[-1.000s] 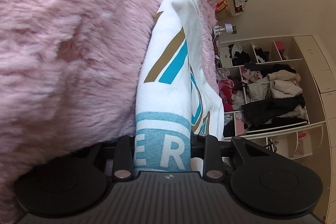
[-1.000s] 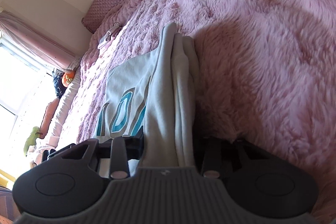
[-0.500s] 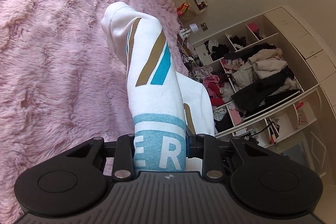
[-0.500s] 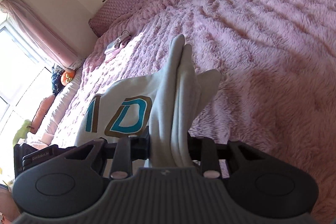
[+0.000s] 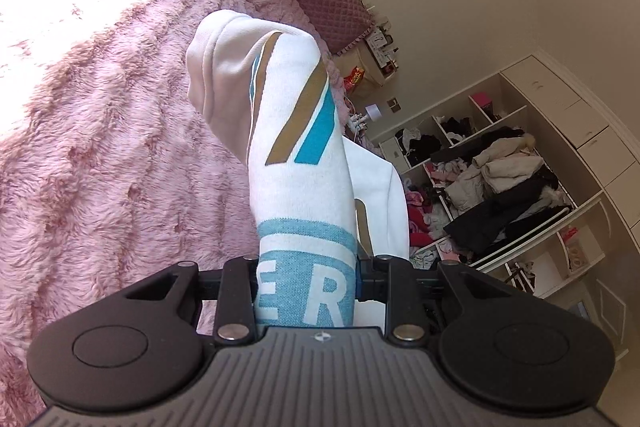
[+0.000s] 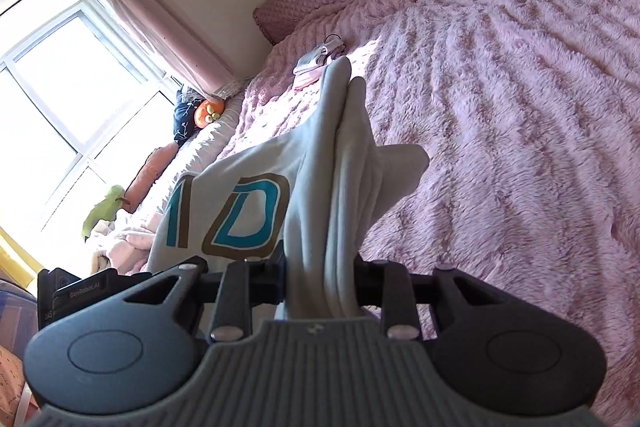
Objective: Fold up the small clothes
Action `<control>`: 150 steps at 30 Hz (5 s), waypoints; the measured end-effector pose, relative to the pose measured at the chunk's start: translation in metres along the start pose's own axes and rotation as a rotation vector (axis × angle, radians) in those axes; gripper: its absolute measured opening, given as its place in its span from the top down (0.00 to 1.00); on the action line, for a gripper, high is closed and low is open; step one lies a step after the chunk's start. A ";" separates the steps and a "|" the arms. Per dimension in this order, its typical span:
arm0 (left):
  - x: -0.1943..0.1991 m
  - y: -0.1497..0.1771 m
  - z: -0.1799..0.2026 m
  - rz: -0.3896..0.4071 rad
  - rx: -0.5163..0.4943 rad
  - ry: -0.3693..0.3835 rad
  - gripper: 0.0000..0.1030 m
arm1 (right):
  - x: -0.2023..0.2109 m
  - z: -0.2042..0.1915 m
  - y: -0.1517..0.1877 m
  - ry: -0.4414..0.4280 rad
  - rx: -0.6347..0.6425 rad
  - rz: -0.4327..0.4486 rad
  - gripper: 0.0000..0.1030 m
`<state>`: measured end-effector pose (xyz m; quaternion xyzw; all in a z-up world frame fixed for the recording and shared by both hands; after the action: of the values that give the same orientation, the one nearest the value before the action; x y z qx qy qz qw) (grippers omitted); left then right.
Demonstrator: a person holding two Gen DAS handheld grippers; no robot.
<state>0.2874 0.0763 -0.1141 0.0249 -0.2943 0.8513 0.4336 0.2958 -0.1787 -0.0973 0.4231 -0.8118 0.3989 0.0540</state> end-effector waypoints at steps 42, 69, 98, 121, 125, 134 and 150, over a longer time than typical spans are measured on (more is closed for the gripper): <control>-0.062 -0.069 -0.152 0.123 -0.129 -0.219 0.89 | -0.005 0.047 0.168 -0.015 0.072 -0.263 0.62; 0.059 0.122 -0.008 -0.014 -0.348 -0.633 0.38 | 0.024 0.014 0.148 0.261 0.304 -0.050 0.58; 0.105 0.174 0.040 -0.019 -0.255 -0.916 0.16 | 0.094 -0.042 0.146 0.604 0.363 -0.012 0.21; 0.126 0.205 0.070 -0.094 -0.278 -1.008 0.17 | 0.139 -0.077 0.182 0.730 0.385 -0.092 0.21; 0.124 0.205 0.070 -0.107 -0.281 -1.015 0.18 | 0.138 -0.076 0.183 0.738 0.381 -0.102 0.21; 0.124 0.202 0.072 -0.115 -0.287 -1.014 0.19 | 0.135 -0.075 0.181 0.742 0.380 -0.110 0.21; 0.122 0.200 0.082 -0.122 -0.297 -0.995 0.22 | 0.141 -0.078 0.176 0.755 0.380 -0.101 0.21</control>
<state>0.0435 0.0316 -0.1059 0.3819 -0.5803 0.6587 0.2891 0.0586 -0.1583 -0.0902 0.2890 -0.6251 0.6654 0.2882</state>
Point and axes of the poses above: each gripper's, at about its wrist camera, not at the fingertips, and x roughly against the way its jaws point, z to its right, y to its underside, the point moved 10 cm from there along -x, roughly the way its jaws point, and after that the axes turned 2 degrees about -x, right-handed, at the moved point
